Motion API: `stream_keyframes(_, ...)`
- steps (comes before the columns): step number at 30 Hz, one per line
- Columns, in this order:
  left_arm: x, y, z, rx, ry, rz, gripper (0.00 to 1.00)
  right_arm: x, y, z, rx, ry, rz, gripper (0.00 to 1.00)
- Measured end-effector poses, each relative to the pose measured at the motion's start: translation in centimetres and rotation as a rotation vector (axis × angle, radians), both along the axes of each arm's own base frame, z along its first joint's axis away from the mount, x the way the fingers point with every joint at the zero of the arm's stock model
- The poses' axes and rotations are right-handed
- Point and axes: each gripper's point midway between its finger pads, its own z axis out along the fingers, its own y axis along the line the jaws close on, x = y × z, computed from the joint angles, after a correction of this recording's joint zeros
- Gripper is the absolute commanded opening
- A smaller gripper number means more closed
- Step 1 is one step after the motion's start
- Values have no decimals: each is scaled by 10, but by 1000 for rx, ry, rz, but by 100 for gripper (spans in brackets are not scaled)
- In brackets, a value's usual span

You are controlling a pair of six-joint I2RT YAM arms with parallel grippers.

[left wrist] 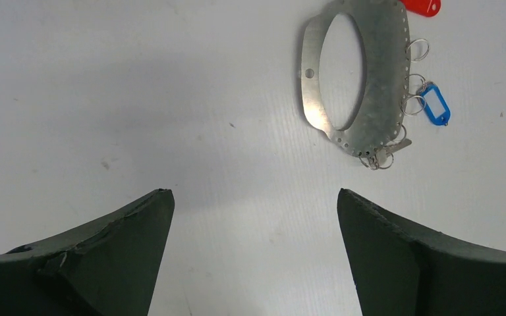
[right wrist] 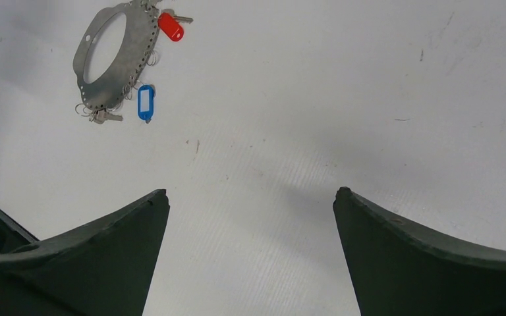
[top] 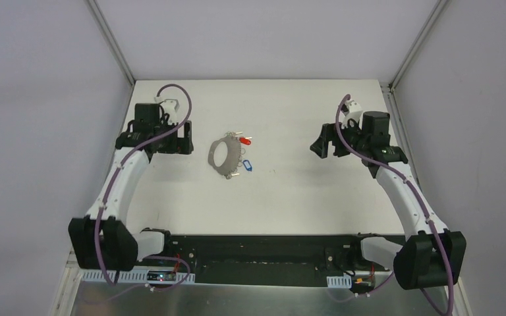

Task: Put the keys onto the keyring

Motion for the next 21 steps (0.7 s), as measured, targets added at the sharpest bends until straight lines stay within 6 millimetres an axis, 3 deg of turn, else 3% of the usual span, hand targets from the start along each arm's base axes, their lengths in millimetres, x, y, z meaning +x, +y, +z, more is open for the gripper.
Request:
stream_keyframes(7, -43, 16, 52, 89, -306, 5, 99, -4, -12, 31, 1, -97, -90, 100)
stream_keyframes(13, -71, 18, 84, 97, -479, 8, 99, -19, -20, 47, 32, -177, -157, 100)
stream_keyframes(17, -79, 18, 97, 85, -539, 19, 99, -28, -22, 59, 57, -227, -177, 100)
stream_keyframes(21, -89, 17, 96, 66, -589, 29, 99, -28, -22, 63, 64, -242, -178, 100)
